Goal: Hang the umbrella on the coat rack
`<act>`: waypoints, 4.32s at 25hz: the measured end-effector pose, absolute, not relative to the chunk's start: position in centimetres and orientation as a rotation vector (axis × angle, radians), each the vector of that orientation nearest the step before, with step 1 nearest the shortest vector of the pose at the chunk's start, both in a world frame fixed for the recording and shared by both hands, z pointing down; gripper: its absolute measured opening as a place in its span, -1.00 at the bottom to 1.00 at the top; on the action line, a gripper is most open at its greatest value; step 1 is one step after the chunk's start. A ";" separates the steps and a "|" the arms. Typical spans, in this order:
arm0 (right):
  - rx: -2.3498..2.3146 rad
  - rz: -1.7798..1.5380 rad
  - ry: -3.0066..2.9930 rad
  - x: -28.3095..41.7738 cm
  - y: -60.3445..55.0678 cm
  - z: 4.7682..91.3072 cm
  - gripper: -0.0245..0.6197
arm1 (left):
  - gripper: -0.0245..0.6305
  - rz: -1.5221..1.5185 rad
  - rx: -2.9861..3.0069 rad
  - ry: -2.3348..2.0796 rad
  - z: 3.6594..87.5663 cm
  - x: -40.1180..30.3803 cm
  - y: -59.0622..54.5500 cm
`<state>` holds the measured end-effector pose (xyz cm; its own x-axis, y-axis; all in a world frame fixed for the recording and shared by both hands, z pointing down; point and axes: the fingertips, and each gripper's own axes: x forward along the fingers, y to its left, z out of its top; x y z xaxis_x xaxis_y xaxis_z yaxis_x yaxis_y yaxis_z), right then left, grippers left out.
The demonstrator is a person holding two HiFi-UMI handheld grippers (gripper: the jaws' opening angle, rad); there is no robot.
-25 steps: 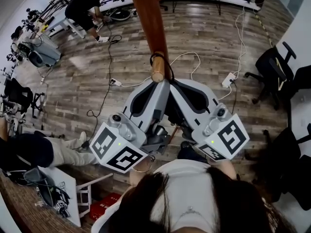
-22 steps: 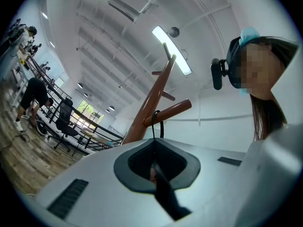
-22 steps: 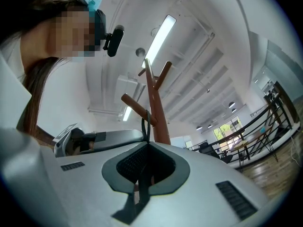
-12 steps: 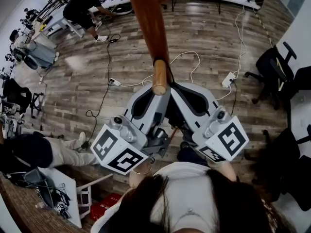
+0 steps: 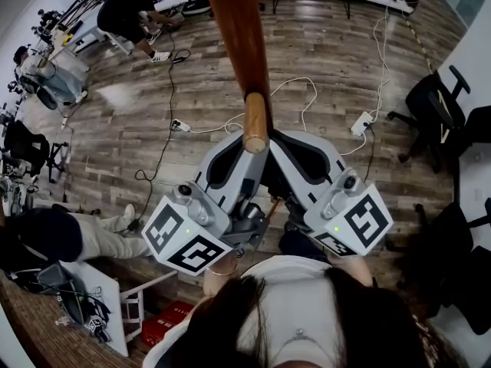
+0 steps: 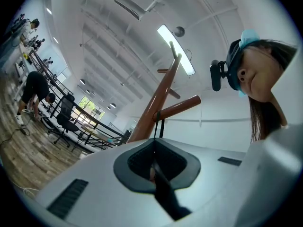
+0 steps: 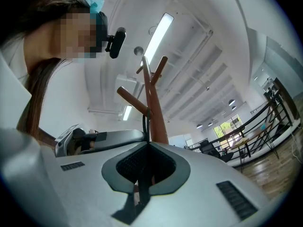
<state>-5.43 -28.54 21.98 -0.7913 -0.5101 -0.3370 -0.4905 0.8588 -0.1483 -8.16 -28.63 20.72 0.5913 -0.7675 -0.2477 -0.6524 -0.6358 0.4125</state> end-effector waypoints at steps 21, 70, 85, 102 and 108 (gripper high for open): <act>-0.773 -0.080 2.679 -4.5 -27.9 22.1 -0.80 | -0.89 -0.641 2.537 -1.123 20.6 -7.5 -27.9; -1.011 0.015 2.584 -3.1 -15.0 22.0 -0.80 | -0.89 -0.568 2.621 -1.219 21.4 -8.8 -14.1; -1.128 0.043 2.584 -3.1 -10.1 22.7 -0.80 | -0.89 -0.568 2.604 -1.185 22.0 -9.7 -9.0; -1.152 0.051 2.562 -1.5 -3.3 22.8 -0.80 | -0.89 -0.577 2.610 -1.186 22.2 -8.6 -2.2; -1.165 0.058 2.564 -1.1 -1.3 23.0 -0.80 | -0.89 -0.570 2.614 -1.186 22.3 -8.3 -0.2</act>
<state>-1.12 -1.30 22.96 -0.6145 -0.7269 -0.3066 -0.7399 0.6659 -0.0956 -8.26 -0.17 22.29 0.6005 -0.7572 -0.2570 -0.6739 -0.6522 0.3471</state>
